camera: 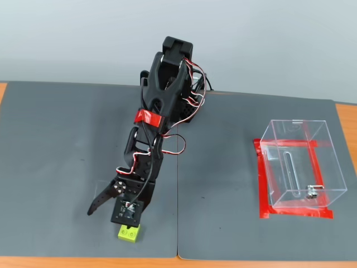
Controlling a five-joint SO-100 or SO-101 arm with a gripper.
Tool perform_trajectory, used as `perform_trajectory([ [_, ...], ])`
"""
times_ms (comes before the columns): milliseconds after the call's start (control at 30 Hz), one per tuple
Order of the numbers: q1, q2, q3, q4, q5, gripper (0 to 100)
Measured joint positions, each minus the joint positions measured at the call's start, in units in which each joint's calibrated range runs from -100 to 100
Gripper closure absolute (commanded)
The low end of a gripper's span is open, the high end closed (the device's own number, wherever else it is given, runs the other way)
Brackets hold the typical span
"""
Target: Pick the green lego block and place it into the transparent box
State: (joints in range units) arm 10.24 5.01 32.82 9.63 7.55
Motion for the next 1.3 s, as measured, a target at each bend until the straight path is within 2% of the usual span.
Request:
perform_trajectory([
  [333, -3.32, 2.89, -0.27, 0.0, 0.05, 61],
  [1300, -3.76, 10.2, -5.12, 0.87, -1.17, 61],
])
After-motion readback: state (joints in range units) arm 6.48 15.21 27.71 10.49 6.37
